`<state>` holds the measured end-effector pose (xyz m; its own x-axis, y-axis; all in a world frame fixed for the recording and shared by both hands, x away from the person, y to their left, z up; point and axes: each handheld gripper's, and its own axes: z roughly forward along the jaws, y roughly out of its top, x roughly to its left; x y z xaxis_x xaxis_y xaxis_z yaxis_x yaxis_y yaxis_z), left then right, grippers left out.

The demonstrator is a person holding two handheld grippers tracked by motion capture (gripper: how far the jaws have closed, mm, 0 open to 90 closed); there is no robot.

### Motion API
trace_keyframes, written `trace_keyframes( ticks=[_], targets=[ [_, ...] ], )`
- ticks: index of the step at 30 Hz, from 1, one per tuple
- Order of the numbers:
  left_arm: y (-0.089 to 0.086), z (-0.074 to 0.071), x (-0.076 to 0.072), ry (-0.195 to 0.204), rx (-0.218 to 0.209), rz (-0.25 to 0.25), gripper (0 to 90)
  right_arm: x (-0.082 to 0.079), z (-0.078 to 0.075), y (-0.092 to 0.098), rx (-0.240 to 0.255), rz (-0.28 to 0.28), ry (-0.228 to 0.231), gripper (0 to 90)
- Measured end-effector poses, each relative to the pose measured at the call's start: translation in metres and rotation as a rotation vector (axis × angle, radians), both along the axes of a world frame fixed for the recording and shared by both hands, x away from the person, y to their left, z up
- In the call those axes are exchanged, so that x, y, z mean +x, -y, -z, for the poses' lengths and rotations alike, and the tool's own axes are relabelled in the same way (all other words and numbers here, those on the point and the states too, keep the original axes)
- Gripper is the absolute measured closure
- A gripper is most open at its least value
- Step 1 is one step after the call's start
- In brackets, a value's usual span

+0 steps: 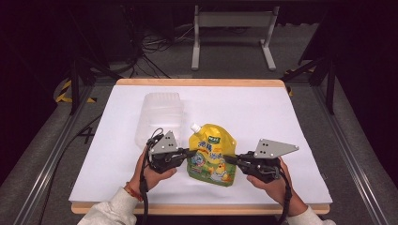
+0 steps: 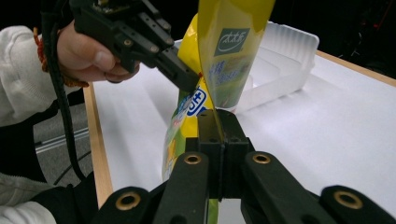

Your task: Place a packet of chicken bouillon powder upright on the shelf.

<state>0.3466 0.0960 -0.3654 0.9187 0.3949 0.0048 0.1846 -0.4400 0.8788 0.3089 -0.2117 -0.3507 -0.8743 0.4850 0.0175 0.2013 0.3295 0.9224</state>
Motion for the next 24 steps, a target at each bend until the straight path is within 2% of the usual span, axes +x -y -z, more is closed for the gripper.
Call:
trace_keyframes(
  ticks=[3,8,18,24],
  targets=[
    [-0.004,-0.006,-0.001,0.026,0.004,-0.013,89.4,0.001,-0.005,-0.006,-0.012,-0.015,0.015,90.0],
    [-0.01,-0.009,0.002,0.042,0.007,-0.033,89.5,0.007,-0.01,-0.013,-0.015,0.0,0.029,90.0],
    [-0.027,-0.017,0.013,0.072,-0.018,-0.089,89.4,0.023,-0.02,-0.03,-0.012,0.009,0.069,90.0],
    [-0.037,-0.022,0.02,0.095,-0.04,-0.122,88.9,0.032,-0.025,-0.043,-0.003,-0.005,0.088,90.0]
  ],
)
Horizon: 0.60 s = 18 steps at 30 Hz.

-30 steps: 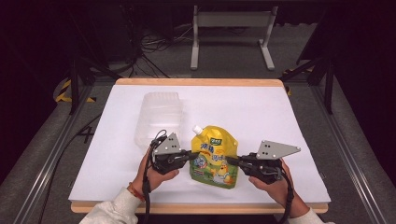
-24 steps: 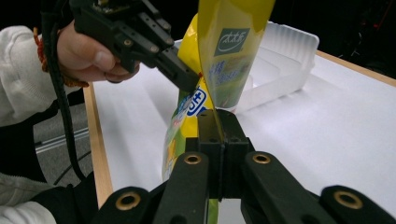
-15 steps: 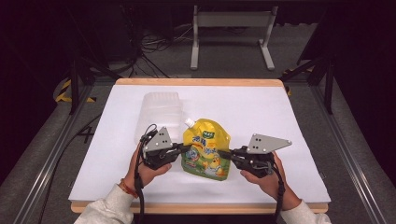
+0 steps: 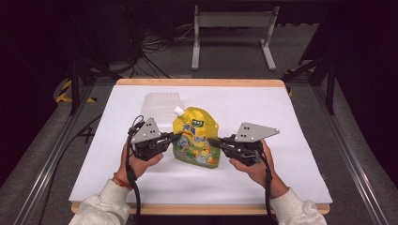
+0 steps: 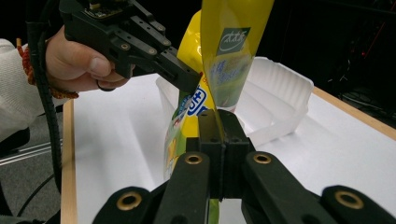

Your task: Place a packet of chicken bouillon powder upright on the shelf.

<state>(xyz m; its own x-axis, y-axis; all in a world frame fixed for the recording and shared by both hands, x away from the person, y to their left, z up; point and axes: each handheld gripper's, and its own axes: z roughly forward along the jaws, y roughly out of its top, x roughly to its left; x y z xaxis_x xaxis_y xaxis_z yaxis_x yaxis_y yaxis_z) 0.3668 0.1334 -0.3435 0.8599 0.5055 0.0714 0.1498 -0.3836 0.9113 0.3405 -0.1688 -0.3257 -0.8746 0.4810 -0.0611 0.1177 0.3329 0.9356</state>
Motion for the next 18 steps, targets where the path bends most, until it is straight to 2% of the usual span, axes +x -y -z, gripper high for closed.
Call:
trace_keyframes(
  ticks=[4,7,9,11,18],
  targets=[
    [-0.004,-0.002,0.003,0.007,-0.011,-0.012,88.9,0.007,-0.002,-0.006,0.026,0.005,0.006,90.0],
    [-0.008,-0.008,0.005,0.036,-0.013,-0.02,89.0,0.011,-0.006,-0.009,0.043,0.007,0.016,90.0],
    [-0.011,-0.011,0.006,0.029,-0.034,-0.019,89.0,0.013,-0.009,-0.01,0.057,0.007,0.023,90.0],
    [-0.013,-0.014,0.005,0.043,-0.042,-0.019,89.0,0.014,-0.013,-0.011,0.07,0.003,0.029,90.0],
    [-0.019,-0.025,0.008,0.078,-0.049,-0.042,88.6,0.016,-0.024,-0.017,0.086,0.004,0.05,90.0]
  ],
)
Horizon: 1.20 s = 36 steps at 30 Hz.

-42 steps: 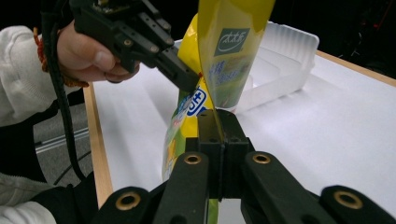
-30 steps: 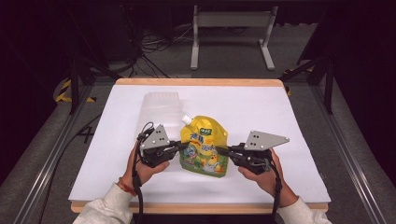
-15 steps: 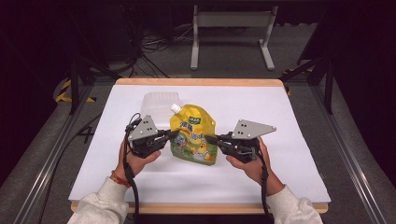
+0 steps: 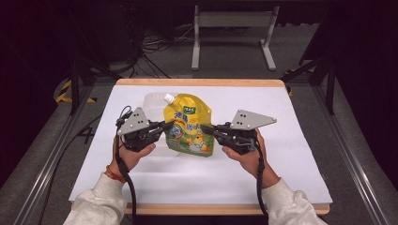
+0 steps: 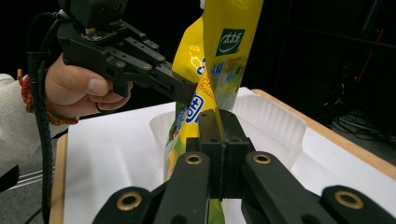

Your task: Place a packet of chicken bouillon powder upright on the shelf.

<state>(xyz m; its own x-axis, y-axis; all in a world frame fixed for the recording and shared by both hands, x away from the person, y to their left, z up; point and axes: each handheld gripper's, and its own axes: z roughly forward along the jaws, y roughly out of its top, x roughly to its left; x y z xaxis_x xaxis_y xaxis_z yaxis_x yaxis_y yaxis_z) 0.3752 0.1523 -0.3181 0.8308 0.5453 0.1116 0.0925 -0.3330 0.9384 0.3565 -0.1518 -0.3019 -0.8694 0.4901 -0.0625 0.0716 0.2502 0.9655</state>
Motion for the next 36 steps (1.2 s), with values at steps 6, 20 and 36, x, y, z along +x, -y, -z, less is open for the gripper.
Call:
trace_keyframes(
  ticks=[6,20,36],
  targets=[
    [-0.009,-0.001,0.012,-0.004,-0.025,-0.033,88.3,0.01,-0.005,-0.014,-0.012,0.015,0.02,90.0],
    [-0.017,0.0,0.037,0.01,-0.018,-0.101,87.8,0.037,-0.004,-0.035,-0.019,0.057,0.043,90.0],
    [-0.041,0.008,0.066,-0.006,-0.043,-0.176,87.5,0.072,0.001,-0.065,-0.012,0.075,0.012,90.0]
  ],
)
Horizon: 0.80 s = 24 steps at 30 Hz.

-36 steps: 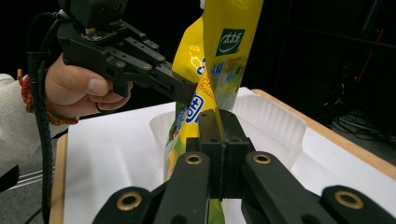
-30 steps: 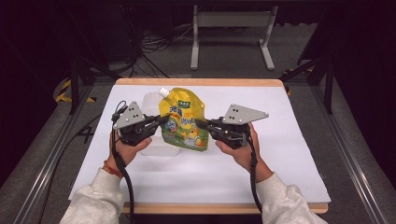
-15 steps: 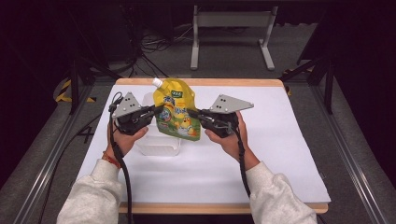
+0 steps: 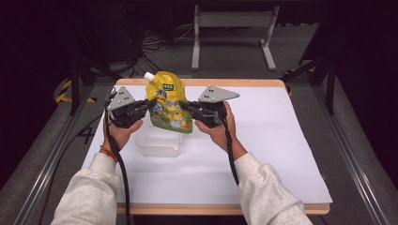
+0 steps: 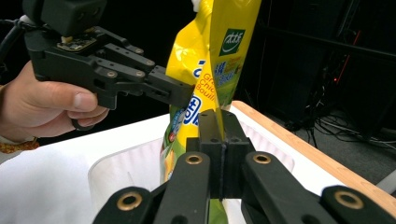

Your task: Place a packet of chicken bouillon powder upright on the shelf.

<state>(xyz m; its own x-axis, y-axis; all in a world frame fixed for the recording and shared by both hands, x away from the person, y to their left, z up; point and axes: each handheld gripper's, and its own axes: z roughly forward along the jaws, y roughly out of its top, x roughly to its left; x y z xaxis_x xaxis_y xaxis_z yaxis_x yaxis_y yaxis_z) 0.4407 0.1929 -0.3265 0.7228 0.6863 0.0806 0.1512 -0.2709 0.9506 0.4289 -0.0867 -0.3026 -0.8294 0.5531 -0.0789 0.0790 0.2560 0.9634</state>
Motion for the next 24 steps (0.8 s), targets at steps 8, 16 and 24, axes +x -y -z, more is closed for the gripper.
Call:
trace_keyframes(
  ticks=[8,16,24],
  targets=[
    [-0.013,0.003,0.003,-0.003,-0.005,-0.012,87.2,0.007,0.003,-0.012,0.008,-0.01,-0.014,90.0],
    [-0.023,0.004,-0.003,-0.008,-0.003,-0.01,86.1,-0.001,0.008,-0.024,0.019,-0.032,-0.03,90.0],
    [-0.029,0.019,-0.004,-0.035,-0.009,-0.016,86.0,-0.002,0.02,-0.03,0.001,-0.046,-0.046,90.0]
  ],
)
